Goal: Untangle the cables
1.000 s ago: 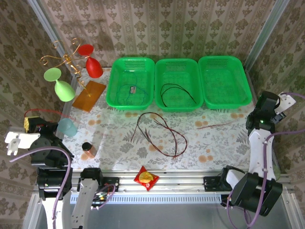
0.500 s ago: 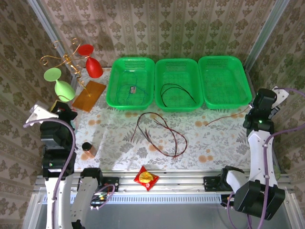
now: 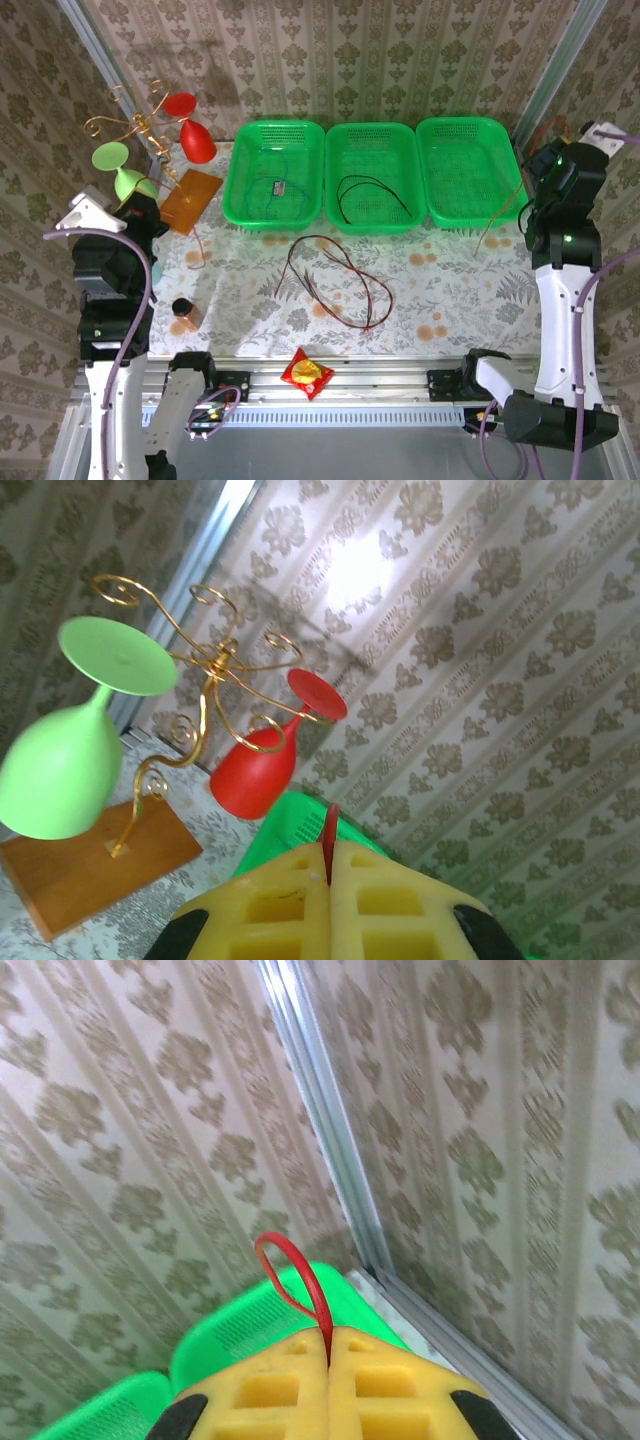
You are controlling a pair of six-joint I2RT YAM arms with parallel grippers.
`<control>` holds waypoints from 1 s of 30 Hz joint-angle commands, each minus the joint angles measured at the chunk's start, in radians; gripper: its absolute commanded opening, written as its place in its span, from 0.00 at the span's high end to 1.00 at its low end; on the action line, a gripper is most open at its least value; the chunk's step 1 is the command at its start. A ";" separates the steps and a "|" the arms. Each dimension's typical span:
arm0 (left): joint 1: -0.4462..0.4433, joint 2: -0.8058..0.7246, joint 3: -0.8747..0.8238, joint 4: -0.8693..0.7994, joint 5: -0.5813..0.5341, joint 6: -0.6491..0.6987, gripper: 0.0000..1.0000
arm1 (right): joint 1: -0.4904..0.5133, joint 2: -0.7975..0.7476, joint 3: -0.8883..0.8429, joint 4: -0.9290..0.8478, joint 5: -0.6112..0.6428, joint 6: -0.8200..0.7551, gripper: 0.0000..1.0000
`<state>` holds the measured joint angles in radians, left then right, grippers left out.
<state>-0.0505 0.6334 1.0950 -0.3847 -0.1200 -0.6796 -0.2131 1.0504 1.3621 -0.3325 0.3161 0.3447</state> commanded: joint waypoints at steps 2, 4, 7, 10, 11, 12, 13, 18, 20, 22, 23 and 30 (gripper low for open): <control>-0.002 0.034 0.043 0.036 0.099 0.006 1.00 | 0.012 0.086 0.161 -0.007 -0.054 0.018 1.00; -0.007 0.040 0.042 0.044 0.103 0.002 1.00 | 0.021 0.126 0.227 -0.011 -0.057 0.016 1.00; -0.013 0.042 0.038 0.046 0.102 -0.004 1.00 | 0.033 0.173 0.306 -0.001 -0.070 0.021 1.00; -0.021 0.037 0.028 0.044 0.102 -0.012 1.00 | 0.038 0.217 0.378 0.005 -0.088 0.026 1.00; -0.022 0.036 0.025 0.044 0.102 -0.015 1.00 | 0.039 0.233 0.399 0.006 -0.095 0.032 1.00; -0.027 0.034 0.021 0.044 0.102 -0.018 1.00 | 0.040 0.248 0.422 0.011 -0.104 0.041 1.00; -0.030 0.033 0.015 0.046 0.102 -0.024 1.00 | 0.041 0.262 0.437 0.019 -0.110 0.048 1.00; -0.052 0.026 -0.017 0.064 0.109 -0.056 1.00 | 0.045 0.313 0.473 0.071 -0.150 0.090 1.00; -0.061 0.025 -0.027 0.066 0.108 -0.065 1.00 | 0.056 0.335 0.464 0.103 -0.135 0.073 1.00; -0.072 0.025 -0.037 0.073 0.108 -0.072 1.00 | 0.068 0.386 0.444 0.121 -0.098 0.046 1.00; -0.077 0.025 -0.041 0.073 0.108 -0.073 1.00 | 0.074 0.400 0.431 0.121 -0.081 0.039 1.00; -0.112 0.019 -0.062 0.073 0.096 -0.084 1.00 | 0.173 0.418 0.134 0.254 0.153 -0.106 1.00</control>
<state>-0.1516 0.6659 1.0470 -0.3443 -0.0254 -0.7418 -0.0780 1.4506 1.5772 -0.1471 0.3126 0.3294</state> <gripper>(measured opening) 0.043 0.065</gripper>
